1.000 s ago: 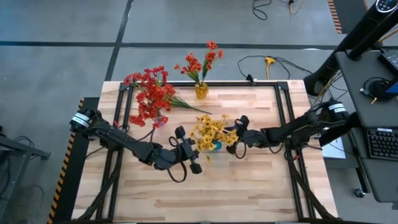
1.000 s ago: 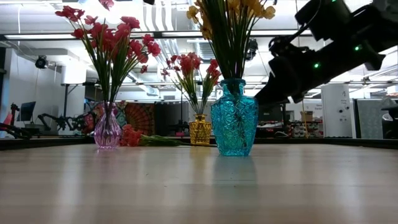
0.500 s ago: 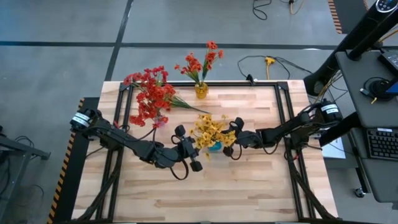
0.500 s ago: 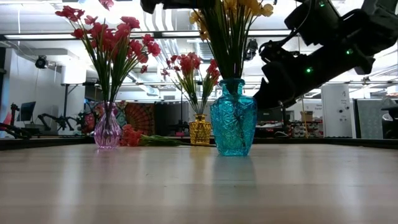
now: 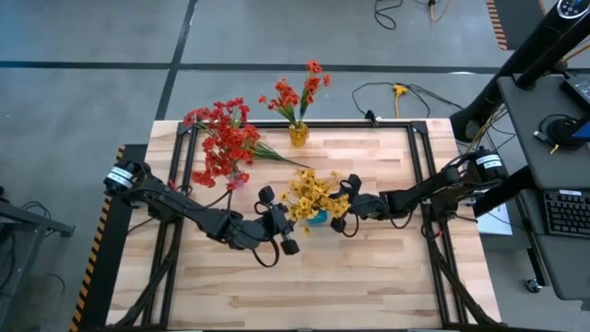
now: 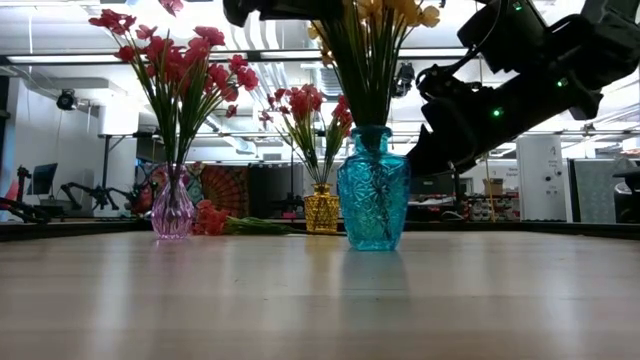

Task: Sort flowers into vase by color
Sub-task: Put the yellow flowers into the blue vase

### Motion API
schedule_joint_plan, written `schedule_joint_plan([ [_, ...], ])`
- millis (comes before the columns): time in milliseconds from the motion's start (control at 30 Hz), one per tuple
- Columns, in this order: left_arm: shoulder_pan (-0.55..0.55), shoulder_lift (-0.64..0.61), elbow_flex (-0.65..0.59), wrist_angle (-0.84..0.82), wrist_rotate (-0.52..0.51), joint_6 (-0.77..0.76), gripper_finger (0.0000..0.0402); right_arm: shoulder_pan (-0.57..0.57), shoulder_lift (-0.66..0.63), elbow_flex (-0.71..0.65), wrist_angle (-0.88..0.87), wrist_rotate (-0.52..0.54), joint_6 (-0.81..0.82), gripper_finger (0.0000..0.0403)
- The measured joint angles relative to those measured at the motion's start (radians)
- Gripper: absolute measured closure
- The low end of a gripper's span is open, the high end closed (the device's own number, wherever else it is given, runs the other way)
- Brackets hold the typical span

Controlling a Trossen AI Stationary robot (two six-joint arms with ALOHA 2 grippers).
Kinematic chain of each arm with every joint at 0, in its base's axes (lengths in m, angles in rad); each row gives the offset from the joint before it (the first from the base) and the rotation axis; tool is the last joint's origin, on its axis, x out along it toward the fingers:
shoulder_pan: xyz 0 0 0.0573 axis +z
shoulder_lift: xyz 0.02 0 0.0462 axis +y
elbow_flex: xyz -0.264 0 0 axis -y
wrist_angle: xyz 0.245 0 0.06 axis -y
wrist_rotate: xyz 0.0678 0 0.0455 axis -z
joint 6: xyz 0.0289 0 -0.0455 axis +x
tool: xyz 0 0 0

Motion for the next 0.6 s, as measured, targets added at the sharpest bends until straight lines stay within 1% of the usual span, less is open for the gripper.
schedule_joint_plan([
  [600,0.002,0.001,-0.009,-0.002,-0.003,-0.015,0.0362,0.0,0.0,0.0,0.0,0.0,0.001,0.036],
])
